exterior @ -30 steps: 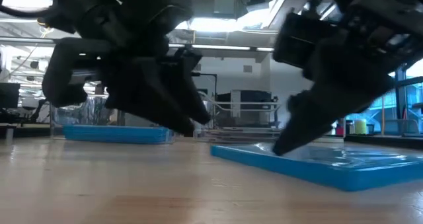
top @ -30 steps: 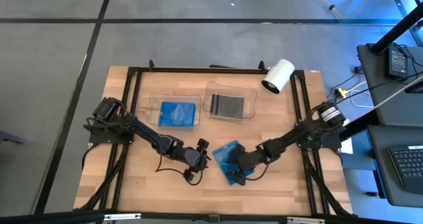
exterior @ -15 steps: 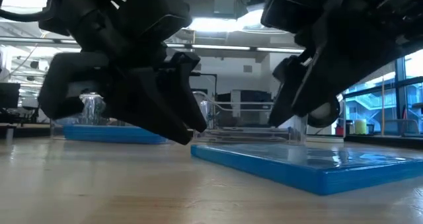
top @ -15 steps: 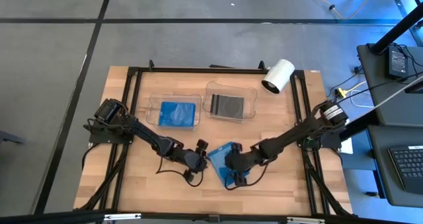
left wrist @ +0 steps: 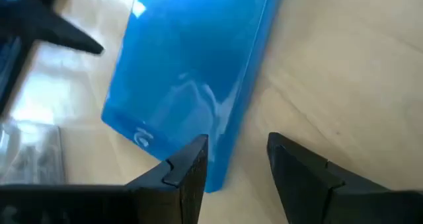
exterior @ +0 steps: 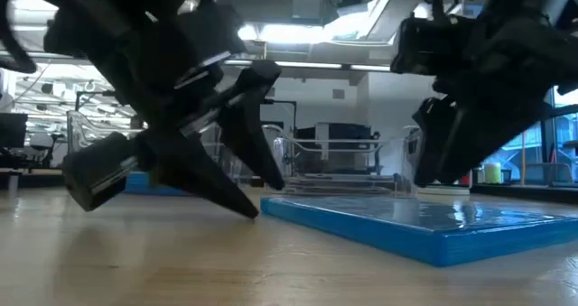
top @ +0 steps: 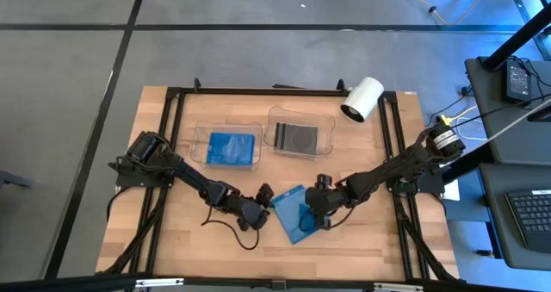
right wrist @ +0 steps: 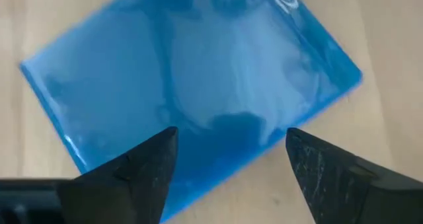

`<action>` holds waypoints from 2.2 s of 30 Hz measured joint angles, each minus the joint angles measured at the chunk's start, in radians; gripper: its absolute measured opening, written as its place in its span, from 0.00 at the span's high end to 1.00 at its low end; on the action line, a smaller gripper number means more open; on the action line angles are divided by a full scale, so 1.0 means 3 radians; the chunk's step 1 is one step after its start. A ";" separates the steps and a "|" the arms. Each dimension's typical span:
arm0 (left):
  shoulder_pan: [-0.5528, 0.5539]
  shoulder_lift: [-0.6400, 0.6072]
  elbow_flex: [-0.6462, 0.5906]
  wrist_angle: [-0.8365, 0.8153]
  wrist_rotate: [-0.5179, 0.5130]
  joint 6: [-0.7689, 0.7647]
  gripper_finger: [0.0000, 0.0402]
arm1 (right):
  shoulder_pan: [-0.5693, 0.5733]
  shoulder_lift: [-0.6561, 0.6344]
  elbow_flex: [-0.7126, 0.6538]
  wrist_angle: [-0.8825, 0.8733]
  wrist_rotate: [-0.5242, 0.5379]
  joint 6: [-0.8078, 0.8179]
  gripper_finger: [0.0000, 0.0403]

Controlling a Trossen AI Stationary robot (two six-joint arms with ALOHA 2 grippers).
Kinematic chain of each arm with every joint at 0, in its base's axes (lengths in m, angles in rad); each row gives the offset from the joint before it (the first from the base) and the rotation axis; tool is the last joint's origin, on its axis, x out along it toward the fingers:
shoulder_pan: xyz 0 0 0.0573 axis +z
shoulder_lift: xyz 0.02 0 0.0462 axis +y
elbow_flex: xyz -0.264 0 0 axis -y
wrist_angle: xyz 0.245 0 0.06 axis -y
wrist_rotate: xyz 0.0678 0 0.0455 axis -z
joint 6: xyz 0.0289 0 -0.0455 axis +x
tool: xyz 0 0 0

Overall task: Pick & place jewel cases by type
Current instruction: Put the blue CD case into the left transparent bin

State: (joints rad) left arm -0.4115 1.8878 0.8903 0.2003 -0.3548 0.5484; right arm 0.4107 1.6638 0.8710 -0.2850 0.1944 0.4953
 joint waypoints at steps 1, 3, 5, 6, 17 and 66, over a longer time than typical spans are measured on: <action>-0.0010 0.0015 -0.0002 0.0016 -0.0021 0.0109 0.61 | -0.0012 -0.0002 -0.0037 0.0094 -0.0043 0.0004 0.30; -0.0029 0.0093 0.0007 0.0164 -0.0059 0.0275 0.62 | -0.0044 -0.0005 -0.0124 0.0290 -0.0125 0.0012 0.30; -0.0059 0.0134 0.0009 0.0268 -0.0139 0.0412 0.62 | -0.0090 -0.0005 -0.0215 0.0407 -0.0257 0.0077 0.30; -0.0070 0.0160 0.0017 0.0347 -0.0186 0.0472 0.63 | -0.0107 -0.0006 -0.0261 0.0482 -0.0312 0.0087 0.30; -0.0061 0.0203 0.0012 0.0403 -0.0180 0.0564 0.63 | -0.0139 -0.0242 -0.0892 0.1519 -0.0381 0.0180 0.30; -0.0019 0.0362 0.0021 0.0856 -0.0054 0.1340 0.64 | -0.0146 -0.0095 -0.1162 0.2216 -0.0748 0.0879 0.30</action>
State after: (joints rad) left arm -0.4171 1.9965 0.8967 0.4573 -0.3709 0.9506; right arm 0.3668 1.6352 0.5224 0.3798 -0.0300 0.7589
